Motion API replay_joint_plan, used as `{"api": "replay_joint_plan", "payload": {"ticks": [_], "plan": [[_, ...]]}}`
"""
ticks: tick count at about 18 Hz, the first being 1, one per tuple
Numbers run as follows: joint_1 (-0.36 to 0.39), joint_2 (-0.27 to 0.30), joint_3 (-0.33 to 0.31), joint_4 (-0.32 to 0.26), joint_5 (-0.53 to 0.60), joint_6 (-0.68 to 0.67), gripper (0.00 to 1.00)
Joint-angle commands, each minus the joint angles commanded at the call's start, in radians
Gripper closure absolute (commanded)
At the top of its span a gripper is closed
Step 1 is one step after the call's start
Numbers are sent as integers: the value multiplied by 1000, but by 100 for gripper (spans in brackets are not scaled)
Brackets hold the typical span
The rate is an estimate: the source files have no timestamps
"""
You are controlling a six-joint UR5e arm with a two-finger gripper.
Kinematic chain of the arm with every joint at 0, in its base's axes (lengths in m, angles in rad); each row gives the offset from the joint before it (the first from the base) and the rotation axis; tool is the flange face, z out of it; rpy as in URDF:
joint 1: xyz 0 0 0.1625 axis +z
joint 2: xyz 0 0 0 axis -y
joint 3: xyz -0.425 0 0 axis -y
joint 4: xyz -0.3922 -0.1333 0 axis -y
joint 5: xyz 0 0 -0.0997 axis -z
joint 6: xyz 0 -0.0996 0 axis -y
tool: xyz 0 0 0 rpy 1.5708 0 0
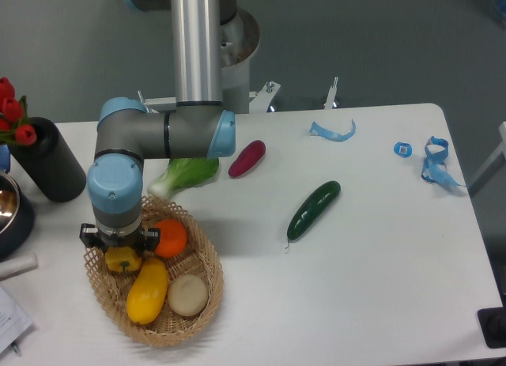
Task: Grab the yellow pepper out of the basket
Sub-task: 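Close the gripper on the yellow bell pepper and lift it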
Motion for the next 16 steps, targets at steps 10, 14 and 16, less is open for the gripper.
{"api": "replay_joint_plan", "payload": {"ticks": [10,14,16], "plan": [[78,149,32,0,2,11,100],[178,158,35,2,38,32,100],[231,158,34,2,58,121,100]]}}
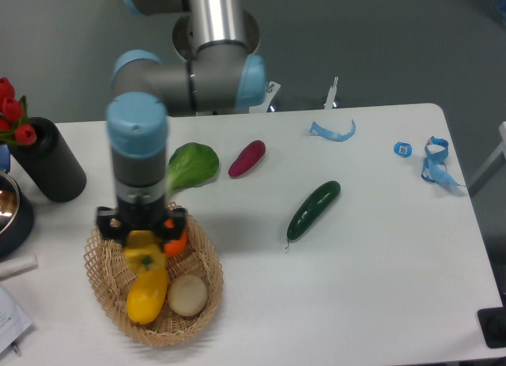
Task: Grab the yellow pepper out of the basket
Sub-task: 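Close the gripper on the yellow bell pepper and lift it, then carry the held pepper up and away from the basket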
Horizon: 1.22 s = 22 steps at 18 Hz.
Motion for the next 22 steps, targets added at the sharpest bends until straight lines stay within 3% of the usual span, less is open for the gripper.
{"api": "replay_joint_plan", "payload": {"ticks": [4,9,16,22], "plan": [[121,14,3,-5,3,123,100],[203,11,-3,-14,38,365,100],[284,2,-6,-15,71,637,97],[322,-2,-18,-17,74,790,97]]}}
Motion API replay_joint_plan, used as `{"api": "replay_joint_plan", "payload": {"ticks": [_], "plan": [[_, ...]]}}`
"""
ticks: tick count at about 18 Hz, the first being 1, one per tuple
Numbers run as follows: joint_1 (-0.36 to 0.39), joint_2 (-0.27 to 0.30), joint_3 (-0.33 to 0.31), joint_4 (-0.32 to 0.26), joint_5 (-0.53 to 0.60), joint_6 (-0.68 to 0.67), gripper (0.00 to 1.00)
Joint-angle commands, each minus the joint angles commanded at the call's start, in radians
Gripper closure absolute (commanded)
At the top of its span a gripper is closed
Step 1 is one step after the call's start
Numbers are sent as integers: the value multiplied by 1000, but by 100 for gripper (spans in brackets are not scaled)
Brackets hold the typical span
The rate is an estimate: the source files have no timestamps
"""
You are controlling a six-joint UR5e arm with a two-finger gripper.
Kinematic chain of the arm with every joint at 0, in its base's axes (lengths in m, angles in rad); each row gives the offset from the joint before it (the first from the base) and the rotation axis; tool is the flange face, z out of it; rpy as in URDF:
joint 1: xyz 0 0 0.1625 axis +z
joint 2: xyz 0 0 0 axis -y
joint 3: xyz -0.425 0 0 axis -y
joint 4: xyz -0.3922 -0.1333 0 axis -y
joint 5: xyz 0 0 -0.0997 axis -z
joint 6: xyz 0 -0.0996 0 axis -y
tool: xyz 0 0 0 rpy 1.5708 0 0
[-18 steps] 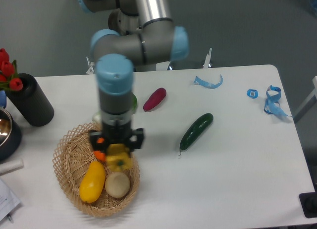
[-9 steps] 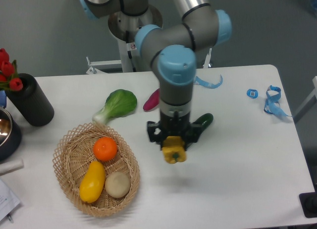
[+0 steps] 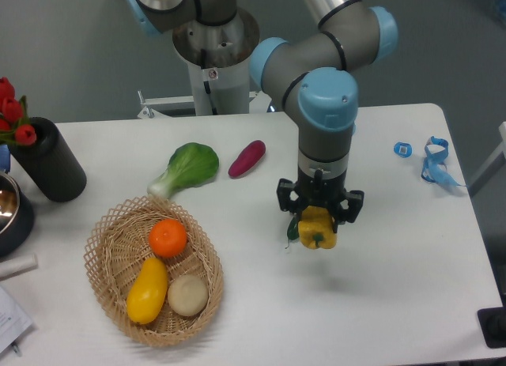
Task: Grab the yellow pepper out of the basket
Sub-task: 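Carry the held pepper up and away from the basket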
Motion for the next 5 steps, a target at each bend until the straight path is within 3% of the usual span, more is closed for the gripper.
{"api": "replay_joint_plan", "payload": {"ticks": [5], "plan": [[25,-9,-43,2,44,115,97]]}}
